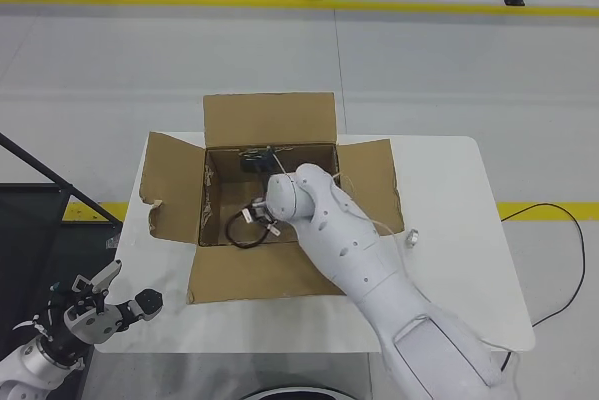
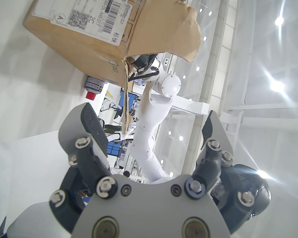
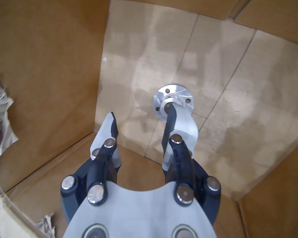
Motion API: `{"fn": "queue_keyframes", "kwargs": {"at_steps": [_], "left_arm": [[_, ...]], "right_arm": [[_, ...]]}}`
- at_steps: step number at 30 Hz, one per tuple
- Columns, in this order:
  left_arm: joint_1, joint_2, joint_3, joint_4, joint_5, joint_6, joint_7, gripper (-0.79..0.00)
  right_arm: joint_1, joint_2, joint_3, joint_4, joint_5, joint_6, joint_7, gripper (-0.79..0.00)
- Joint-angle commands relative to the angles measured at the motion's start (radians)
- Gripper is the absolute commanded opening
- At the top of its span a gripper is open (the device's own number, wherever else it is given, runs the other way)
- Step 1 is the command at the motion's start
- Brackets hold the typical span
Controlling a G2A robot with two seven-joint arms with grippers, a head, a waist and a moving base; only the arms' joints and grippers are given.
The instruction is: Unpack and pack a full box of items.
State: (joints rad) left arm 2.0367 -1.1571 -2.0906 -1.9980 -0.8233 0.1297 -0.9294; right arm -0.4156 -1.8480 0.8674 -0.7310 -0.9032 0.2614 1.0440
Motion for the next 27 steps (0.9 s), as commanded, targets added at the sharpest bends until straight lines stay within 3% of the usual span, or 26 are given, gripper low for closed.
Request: {"fn": "queue_keyframes", "kwargs": {"at_steps": [1, 17, 27], "left_arm": [[0.000, 0.000, 0.000, 0.000, 0.000, 0.000, 0.000, 0.000], [0.000, 0.000, 0.000, 0.000, 0.000, 0.000, 0.000, 0.000], [0.000, 0.000, 0.000, 0.000, 0.000, 0.000, 0.000, 0.000]], "right_arm": [[0.012, -0.009, -0.006, 0.026, 0.014, -0.002, -0.013, -0.305], [0.094, -0.058, -0.049, 0.215, 0.024, -0.004, -0.041, -0.348], [0.119, -0.082, -0.054, 0.299, 0.046, -0.028, -0.070, -0.416]]}}
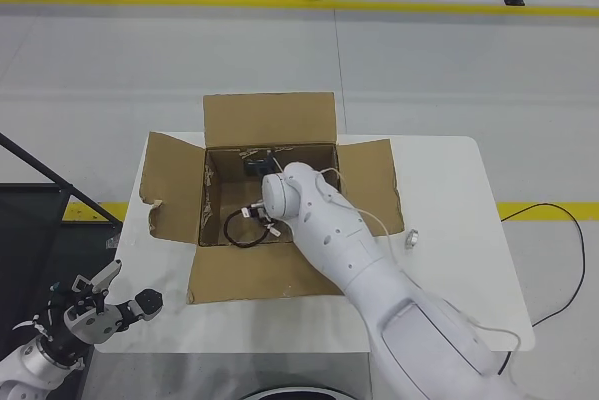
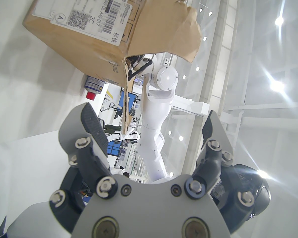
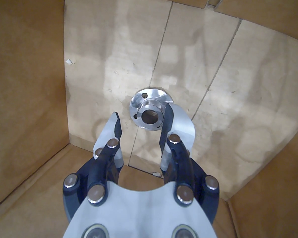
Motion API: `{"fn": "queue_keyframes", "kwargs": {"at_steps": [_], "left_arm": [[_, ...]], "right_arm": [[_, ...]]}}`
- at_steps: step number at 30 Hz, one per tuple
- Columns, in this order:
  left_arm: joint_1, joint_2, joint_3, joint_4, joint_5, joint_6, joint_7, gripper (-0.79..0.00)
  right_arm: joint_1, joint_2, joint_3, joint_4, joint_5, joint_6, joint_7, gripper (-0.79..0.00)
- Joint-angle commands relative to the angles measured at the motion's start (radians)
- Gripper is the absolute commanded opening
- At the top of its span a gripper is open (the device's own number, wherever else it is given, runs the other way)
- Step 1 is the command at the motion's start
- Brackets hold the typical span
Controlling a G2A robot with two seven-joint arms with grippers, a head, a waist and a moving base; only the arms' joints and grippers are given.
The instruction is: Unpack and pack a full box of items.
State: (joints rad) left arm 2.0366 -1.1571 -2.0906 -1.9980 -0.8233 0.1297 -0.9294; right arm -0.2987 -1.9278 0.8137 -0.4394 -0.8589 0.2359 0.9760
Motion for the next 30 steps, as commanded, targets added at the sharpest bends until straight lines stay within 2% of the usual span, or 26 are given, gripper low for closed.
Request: {"fn": "queue_keyframes", "kwargs": {"at_steps": [1, 21, 25, 26, 28, 30], "left_arm": [[0.000, 0.000, 0.000, 0.000, 0.000, 0.000, 0.000, 0.000], [0.000, 0.000, 0.000, 0.000, 0.000, 0.000, 0.000, 0.000], [0.000, 0.000, 0.000, 0.000, 0.000, 0.000, 0.000, 0.000], [0.000, 0.000, 0.000, 0.000, 0.000, 0.000, 0.000, 0.000], [0.000, 0.000, 0.000, 0.000, 0.000, 0.000, 0.000, 0.000], [0.000, 0.000, 0.000, 0.000, 0.000, 0.000, 0.000, 0.000]], "right_arm": [[0.004, -0.004, 0.000, 0.014, 0.004, -0.005, -0.006, -0.425], [0.036, -0.042, -0.011, 0.121, 0.011, -0.026, -0.043, -0.489], [0.040, -0.048, -0.012, 0.137, 0.012, -0.026, -0.050, -0.573], [0.042, -0.049, -0.011, 0.140, 0.012, -0.026, -0.052, -0.665], [0.044, -0.051, -0.011, 0.146, 0.013, -0.028, -0.054, -0.767], [0.049, -0.053, -0.008, 0.150, 0.015, -0.027, -0.064, -0.785]]}}
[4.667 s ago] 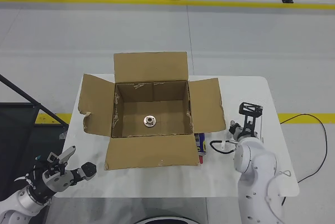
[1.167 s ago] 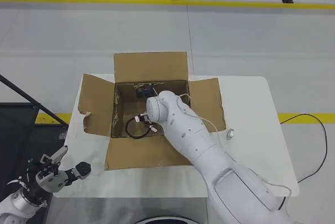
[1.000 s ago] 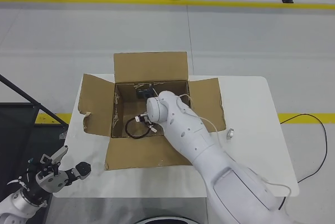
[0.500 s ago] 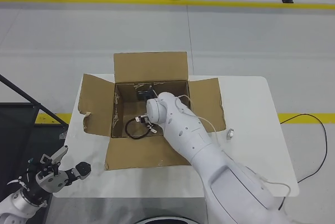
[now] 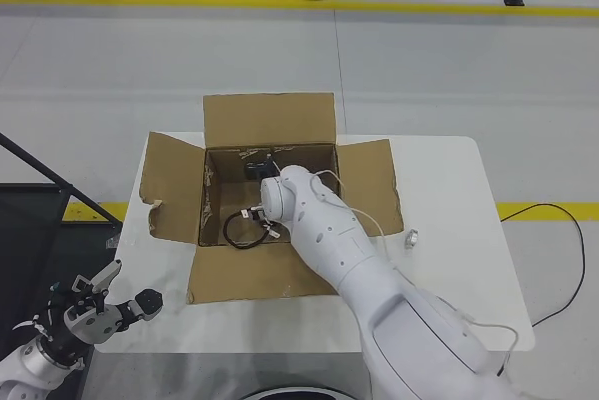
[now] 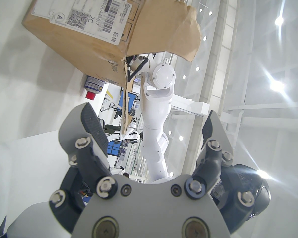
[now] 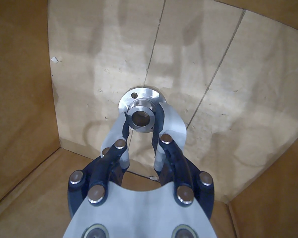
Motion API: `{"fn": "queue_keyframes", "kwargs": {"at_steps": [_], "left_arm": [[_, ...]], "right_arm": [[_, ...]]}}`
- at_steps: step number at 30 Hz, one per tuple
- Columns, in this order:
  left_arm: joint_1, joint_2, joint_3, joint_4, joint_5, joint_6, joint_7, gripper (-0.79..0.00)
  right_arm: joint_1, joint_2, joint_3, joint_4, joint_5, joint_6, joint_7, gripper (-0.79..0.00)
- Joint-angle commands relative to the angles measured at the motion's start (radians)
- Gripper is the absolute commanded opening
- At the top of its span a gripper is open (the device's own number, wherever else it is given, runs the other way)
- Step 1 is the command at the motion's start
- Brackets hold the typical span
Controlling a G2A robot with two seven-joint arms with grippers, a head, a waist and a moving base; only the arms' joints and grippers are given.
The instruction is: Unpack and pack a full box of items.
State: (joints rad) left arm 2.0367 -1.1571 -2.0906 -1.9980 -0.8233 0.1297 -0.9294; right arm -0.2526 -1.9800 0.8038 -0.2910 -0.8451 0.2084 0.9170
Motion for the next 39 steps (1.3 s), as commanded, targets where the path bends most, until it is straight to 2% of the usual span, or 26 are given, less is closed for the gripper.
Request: {"fn": "queue_keyframes", "kwargs": {"at_steps": [1, 8, 13, 20, 25, 33, 39], "left_arm": [[0.000, 0.000, 0.000, 0.000, 0.000, 0.000, 0.000, 0.000], [0.000, 0.000, 0.000, 0.000, 0.000, 0.000, 0.000, 0.000], [0.000, 0.000, 0.000, 0.000, 0.000, 0.000, 0.000, 0.000], [0.000, 0.000, 0.000, 0.000, 0.000, 0.000, 0.000, 0.000], [0.000, 0.000, 0.000, 0.000, 0.000, 0.000, 0.000, 0.000], [0.000, 0.000, 0.000, 0.000, 0.000, 0.000, 0.000, 0.000], [0.000, 0.000, 0.000, 0.000, 0.000, 0.000, 0.000, 0.000]], "right_arm": [[0.006, -0.001, 0.004, 0.003, 0.003, 0.001, -0.010, -0.785], [0.035, 0.006, 0.028, -0.006, 0.023, -0.020, -0.030, -0.785], [0.043, 0.025, 0.060, -0.045, 0.048, -0.077, -0.046, -0.785], [0.005, 0.071, 0.109, -0.200, 0.038, -0.130, -0.048, -0.785], [-0.104, 0.130, 0.167, -0.450, -0.024, -0.136, 0.010, -0.785], [-0.477, 0.227, 0.293, -1.090, -0.189, -0.136, 0.187, -0.785], [-0.660, 0.261, 0.344, -1.360, -0.304, -0.110, 0.220, -0.785]]}}
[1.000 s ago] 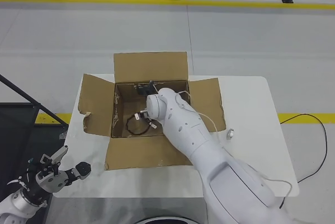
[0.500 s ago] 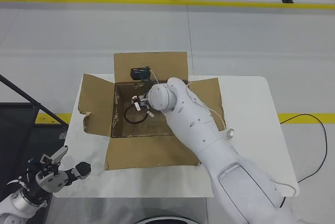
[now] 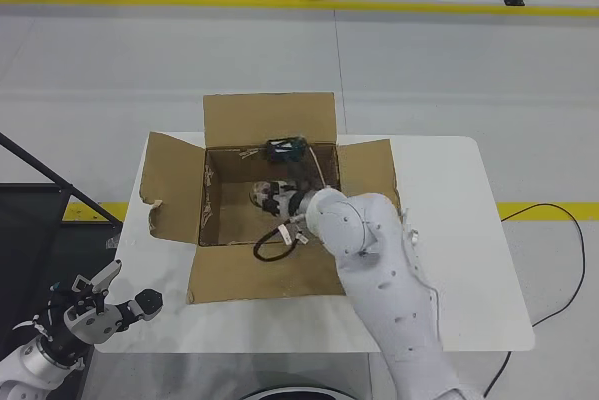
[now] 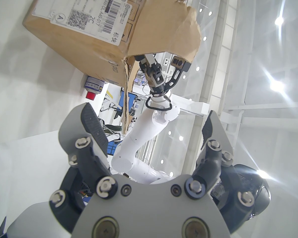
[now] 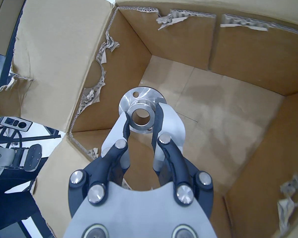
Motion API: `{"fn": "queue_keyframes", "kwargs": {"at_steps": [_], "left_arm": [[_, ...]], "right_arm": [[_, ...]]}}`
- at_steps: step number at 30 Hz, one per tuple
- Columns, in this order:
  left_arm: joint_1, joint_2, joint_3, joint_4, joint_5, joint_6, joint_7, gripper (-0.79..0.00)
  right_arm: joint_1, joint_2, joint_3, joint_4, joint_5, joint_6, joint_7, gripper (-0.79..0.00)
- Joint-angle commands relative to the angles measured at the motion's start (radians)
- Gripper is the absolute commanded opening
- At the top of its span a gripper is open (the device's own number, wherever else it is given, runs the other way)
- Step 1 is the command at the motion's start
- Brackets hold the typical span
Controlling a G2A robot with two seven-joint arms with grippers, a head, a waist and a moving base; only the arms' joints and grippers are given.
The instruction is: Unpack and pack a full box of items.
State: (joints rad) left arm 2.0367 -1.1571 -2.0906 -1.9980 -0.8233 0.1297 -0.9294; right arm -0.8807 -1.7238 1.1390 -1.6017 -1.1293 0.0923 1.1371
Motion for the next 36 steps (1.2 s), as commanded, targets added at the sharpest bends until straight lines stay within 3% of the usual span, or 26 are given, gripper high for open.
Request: {"fn": "queue_keyframes", "kwargs": {"at_steps": [1, 5, 24, 30, 36], "left_arm": [[0.000, 0.000, 0.000, 0.000, 0.000, 0.000, 0.000, 0.000], [0.000, 0.000, 0.000, 0.000, 0.000, 0.000, 0.000, 0.000], [0.000, 0.000, 0.000, 0.000, 0.000, 0.000, 0.000, 0.000], [0.000, 0.000, 0.000, 0.000, 0.000, 0.000, 0.000, 0.000], [0.000, 0.000, 0.000, 0.000, 0.000, 0.000, 0.000, 0.000]], "right_arm": [[-0.058, 0.010, 0.017, -0.087, -0.041, 0.013, 0.001, -0.785], [-0.159, 0.025, 0.042, -0.226, -0.090, 0.020, -0.002, -0.785], [-0.177, 0.028, 0.053, -0.227, -0.089, 0.026, -0.043, -0.785], [-0.217, 0.047, 0.142, -0.347, -0.168, 0.062, -0.048, -0.785], [-0.297, 0.075, 0.313, -0.514, -0.337, 0.073, 0.012, -0.785]]}}
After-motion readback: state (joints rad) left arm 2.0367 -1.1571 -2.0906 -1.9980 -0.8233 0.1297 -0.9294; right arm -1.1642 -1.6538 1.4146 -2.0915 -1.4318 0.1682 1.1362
